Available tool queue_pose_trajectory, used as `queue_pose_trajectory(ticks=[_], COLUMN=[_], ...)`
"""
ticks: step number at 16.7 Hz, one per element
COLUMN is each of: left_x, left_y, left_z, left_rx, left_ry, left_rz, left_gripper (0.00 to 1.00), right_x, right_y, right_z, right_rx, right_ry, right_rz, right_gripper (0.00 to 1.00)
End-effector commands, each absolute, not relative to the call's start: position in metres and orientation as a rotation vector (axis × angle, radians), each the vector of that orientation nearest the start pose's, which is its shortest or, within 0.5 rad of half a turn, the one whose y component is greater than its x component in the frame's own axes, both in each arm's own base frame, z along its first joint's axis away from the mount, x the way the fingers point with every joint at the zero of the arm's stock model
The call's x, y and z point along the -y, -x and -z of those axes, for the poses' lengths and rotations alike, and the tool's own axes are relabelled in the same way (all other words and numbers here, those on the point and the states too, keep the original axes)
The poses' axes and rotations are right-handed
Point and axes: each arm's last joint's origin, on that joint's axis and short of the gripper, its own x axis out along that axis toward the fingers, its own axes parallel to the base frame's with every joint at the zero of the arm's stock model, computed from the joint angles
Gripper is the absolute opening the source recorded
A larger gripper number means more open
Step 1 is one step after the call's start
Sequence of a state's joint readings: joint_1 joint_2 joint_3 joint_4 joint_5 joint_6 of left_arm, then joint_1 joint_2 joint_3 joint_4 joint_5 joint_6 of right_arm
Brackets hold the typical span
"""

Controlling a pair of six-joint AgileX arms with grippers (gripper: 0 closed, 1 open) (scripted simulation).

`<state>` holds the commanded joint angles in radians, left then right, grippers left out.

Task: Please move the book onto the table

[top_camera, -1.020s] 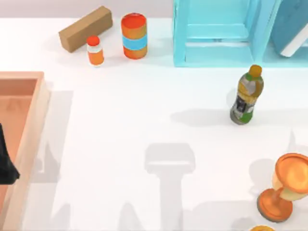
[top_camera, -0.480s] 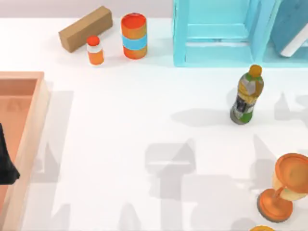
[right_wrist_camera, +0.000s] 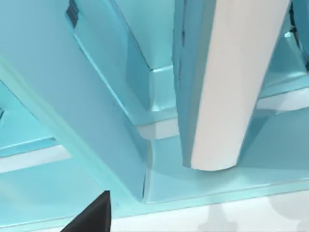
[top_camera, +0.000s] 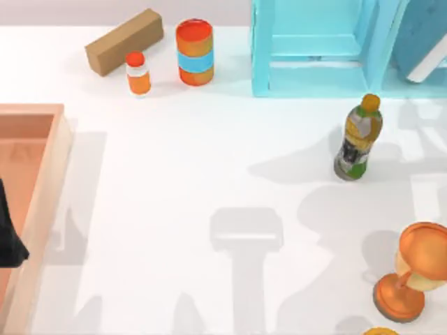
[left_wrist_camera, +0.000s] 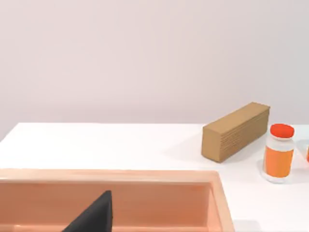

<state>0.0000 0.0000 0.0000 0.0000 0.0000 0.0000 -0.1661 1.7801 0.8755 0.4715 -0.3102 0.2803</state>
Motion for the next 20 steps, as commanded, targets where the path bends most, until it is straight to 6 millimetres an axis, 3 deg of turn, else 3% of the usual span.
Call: queue_pose_trajectory(ticks=[4,12,20], left_x=[0.001,0.001,0.001], left_y=[-0.106,-0.106,-0.106], left_z=[-0.160,-0.160,-0.160], left_rx=[0.000,0.000,0.000], left_ry=[0.000,0.000,0.000], left_rz=[0.000,0.000,0.000], left_gripper=[1.00,1.00,1.00], right_x=[0.054,0.053,0.043], right_y=[-0.391,-0.397,-0.470], right_z=[-0.150,-0.149,-0.121], right_rx=[-0.427,-0.423,-0.419], right_ry=[-0.384,-0.384,-0.385], right_rz=[-0.096,-0.099,-0.096], right_gripper=[1.00,1.00,1.00])
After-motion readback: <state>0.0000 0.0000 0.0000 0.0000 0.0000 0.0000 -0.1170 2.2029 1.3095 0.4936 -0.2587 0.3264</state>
